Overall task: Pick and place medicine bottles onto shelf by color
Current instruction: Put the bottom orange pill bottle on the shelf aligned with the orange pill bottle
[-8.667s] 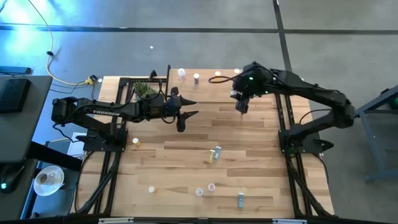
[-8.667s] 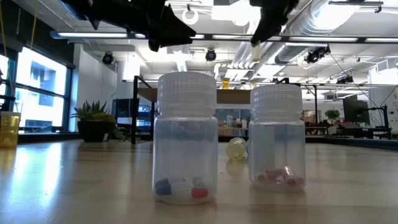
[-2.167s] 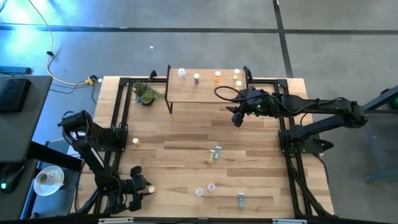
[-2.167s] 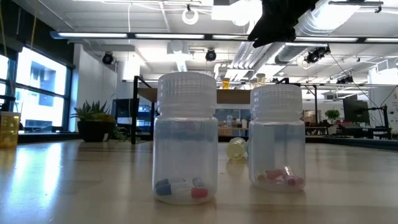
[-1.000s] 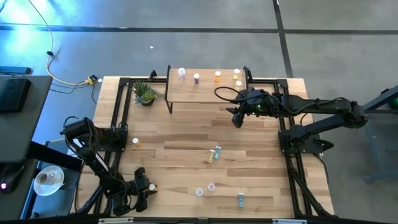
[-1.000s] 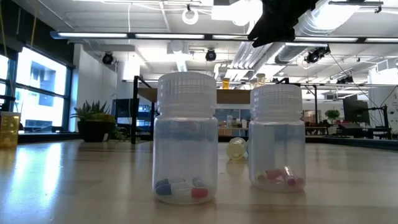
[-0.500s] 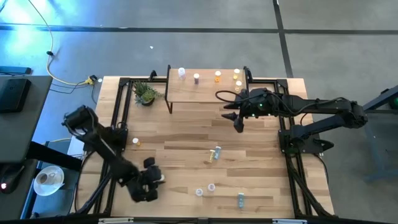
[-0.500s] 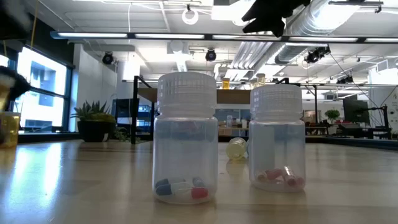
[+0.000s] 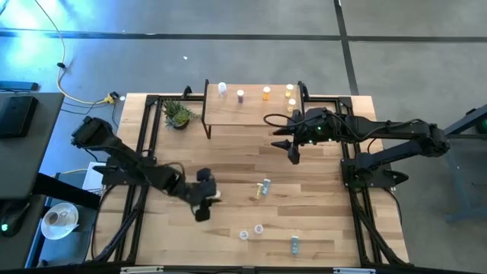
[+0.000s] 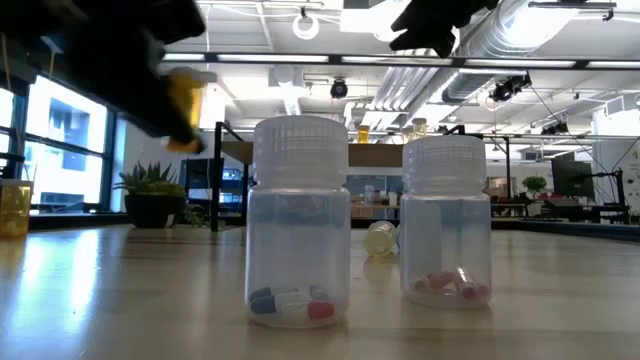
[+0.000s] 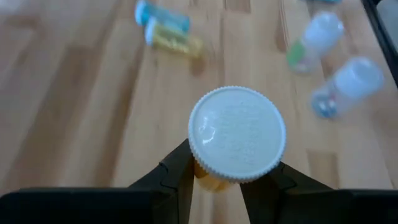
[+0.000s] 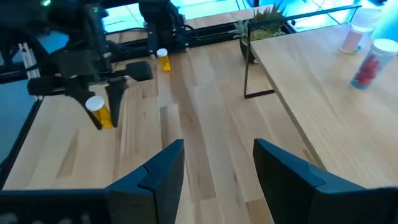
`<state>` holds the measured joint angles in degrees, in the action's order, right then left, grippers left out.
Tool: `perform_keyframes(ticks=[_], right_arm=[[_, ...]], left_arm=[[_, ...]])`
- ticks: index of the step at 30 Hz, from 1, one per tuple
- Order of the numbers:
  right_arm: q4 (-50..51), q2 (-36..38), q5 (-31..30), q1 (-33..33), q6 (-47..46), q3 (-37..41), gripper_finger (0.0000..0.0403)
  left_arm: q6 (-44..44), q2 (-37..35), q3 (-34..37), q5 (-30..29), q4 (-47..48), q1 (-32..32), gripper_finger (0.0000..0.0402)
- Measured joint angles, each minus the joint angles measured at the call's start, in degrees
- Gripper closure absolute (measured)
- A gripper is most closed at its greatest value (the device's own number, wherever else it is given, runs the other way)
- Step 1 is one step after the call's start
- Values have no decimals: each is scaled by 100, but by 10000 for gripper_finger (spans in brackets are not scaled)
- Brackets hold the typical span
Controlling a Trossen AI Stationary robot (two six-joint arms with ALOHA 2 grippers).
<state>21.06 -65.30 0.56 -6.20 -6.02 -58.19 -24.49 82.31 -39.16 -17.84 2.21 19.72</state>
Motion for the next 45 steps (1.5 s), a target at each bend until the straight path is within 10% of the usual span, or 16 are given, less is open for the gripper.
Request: perform_keyframes(ticks=[25,45], right_arm=[[-1749,-639,657,0,498,0,219],[-2353,-2306,553,-29,1554,-662,219]], left_arm=[[2536,-51,-599,542,-1114,-2238,304],[1970,-46,-682,732,12,-2755,304]])
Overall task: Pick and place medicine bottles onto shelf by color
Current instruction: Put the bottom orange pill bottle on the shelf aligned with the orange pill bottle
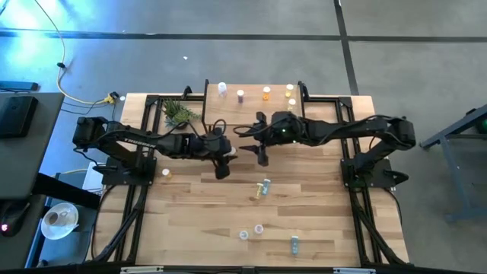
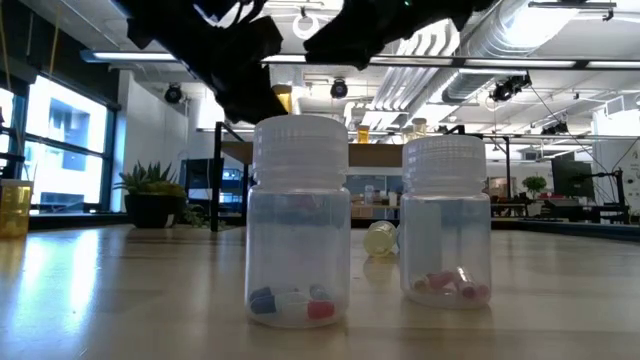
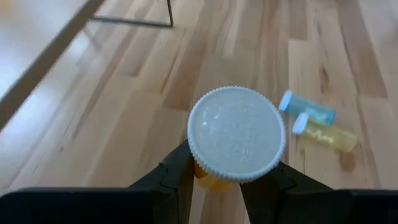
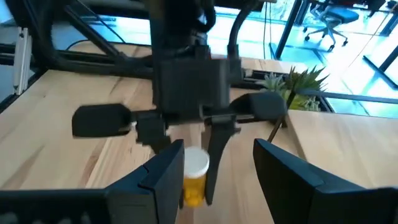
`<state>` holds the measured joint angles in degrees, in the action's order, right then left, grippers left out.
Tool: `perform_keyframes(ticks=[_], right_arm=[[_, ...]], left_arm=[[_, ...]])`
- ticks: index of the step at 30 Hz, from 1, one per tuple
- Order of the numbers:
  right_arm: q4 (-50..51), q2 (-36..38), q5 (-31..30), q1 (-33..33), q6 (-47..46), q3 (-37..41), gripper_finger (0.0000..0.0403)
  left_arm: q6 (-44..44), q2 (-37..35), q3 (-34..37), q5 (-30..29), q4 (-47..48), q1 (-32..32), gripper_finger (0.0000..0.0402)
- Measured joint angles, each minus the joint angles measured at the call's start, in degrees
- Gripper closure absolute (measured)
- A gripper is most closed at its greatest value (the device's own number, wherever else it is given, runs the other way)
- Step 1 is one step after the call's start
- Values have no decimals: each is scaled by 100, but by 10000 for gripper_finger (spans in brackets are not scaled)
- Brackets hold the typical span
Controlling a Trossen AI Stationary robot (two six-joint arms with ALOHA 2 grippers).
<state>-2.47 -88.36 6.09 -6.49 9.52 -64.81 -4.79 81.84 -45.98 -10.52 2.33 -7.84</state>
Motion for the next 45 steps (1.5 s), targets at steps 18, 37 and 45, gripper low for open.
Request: perform_keyframes(ticks=[18,37,45], right_arm=[[587,-1062,127,111,105,-726,219],[479,-1182,125,140,85,-717,248],[519,-1182,114,140,64,-717,303]], left_arm=[[-101,0,2,-26,219,-2,304],[-62,0,2,-17,-104,-2,304],[-64,0,2,-13,-57,-2,304]])
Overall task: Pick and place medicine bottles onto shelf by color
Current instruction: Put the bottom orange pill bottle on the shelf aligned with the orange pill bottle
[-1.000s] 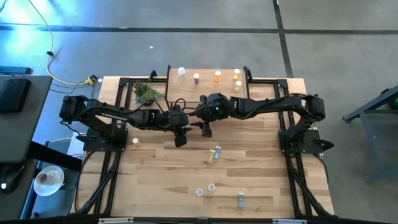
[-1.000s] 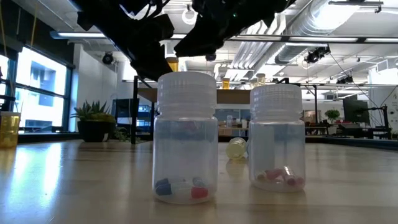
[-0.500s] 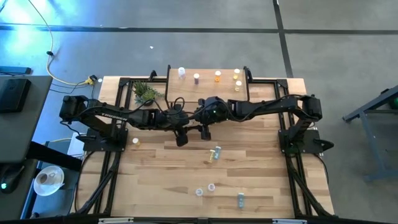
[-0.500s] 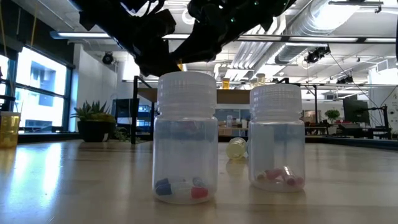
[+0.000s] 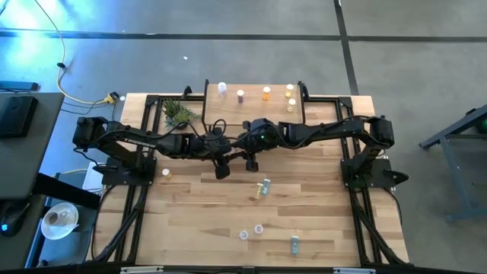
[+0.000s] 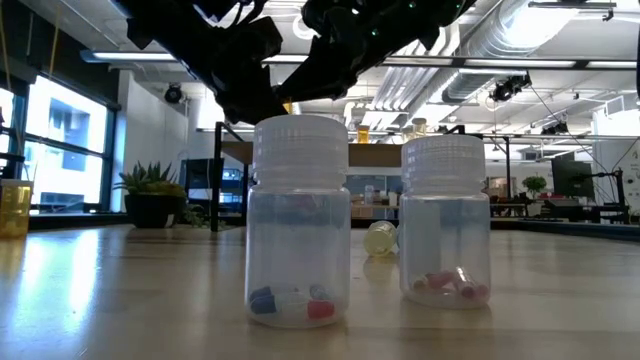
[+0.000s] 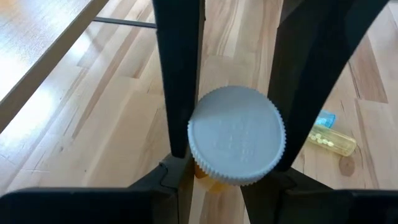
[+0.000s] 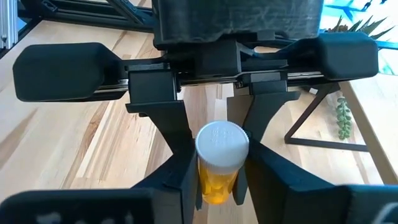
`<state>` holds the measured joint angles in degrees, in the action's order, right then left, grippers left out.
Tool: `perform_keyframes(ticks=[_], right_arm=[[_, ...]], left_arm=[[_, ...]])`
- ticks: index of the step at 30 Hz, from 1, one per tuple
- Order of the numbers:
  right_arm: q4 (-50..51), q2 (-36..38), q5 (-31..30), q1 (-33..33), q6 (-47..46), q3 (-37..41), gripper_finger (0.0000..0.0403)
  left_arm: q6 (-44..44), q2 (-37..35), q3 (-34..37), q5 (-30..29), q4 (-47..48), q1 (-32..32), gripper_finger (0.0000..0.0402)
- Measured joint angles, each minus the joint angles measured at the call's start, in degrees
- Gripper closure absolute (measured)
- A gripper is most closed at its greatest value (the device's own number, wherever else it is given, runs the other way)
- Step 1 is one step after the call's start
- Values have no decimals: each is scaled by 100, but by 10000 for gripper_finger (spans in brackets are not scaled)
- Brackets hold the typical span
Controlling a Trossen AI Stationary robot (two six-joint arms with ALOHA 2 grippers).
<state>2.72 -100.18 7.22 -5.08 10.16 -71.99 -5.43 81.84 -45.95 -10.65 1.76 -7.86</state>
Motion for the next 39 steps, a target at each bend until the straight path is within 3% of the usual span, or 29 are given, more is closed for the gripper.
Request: perform_keyframes(ticks=[15,24,30,39], right_arm=[[90,4,11,-4,-117,0,305],[145,7,-14,-8,-119,7,304],[361,136,-350,-83,-115,7,304],[851,965,-1023,-173,-108,7,304]], left_arm=[[-255,4,4,-75,-20,16,302],[-147,0,2,-436,-84,223,240],[-144,0,2,-522,-82,238,213],[7,0,2,-497,-212,240,215]])
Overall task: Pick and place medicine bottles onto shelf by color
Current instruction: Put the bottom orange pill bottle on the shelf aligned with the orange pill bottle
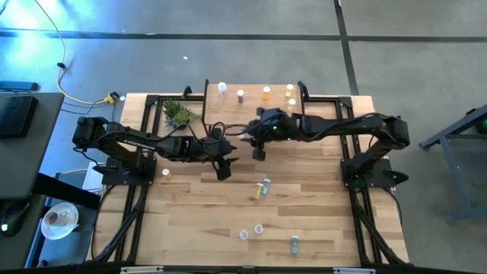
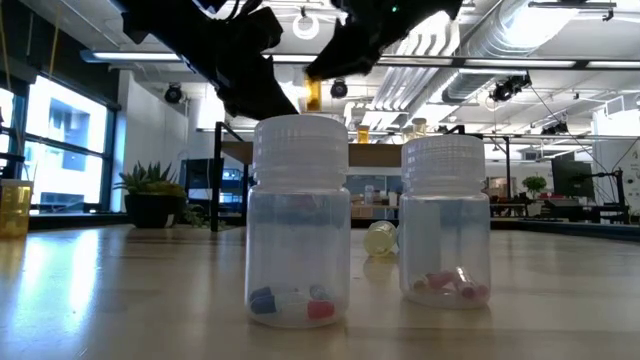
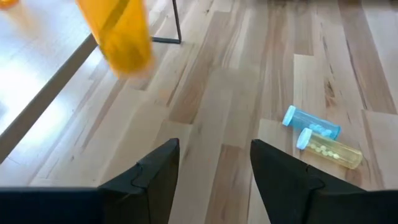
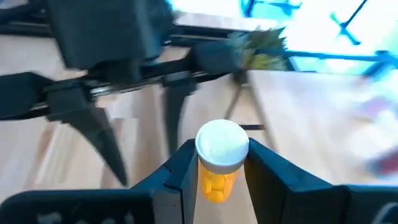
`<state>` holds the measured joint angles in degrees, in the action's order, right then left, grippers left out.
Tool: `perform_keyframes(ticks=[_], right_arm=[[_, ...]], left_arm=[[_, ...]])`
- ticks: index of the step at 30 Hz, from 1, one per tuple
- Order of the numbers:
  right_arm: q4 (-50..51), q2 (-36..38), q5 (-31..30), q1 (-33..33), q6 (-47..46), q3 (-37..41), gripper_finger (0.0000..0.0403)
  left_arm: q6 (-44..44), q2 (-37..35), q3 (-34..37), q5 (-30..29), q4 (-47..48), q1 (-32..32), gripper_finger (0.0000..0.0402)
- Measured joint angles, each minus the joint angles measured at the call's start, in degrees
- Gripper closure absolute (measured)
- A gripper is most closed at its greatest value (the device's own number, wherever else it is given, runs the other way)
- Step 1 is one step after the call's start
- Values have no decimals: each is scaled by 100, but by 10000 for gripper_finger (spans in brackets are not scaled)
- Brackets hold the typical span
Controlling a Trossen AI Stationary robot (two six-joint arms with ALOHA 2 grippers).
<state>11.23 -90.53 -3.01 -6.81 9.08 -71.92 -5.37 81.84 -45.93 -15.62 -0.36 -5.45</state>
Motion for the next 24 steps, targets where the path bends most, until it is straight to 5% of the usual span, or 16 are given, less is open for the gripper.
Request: perform_keyframes(ticks=[18,24], right_arm=[[552,1968,-1403,4,632,3,304],[483,2472,-1567,-142,456,716,304]], left_arm=[[-42,0,0,2,4,0,217],[-42,0,0,2,4,0,217]])
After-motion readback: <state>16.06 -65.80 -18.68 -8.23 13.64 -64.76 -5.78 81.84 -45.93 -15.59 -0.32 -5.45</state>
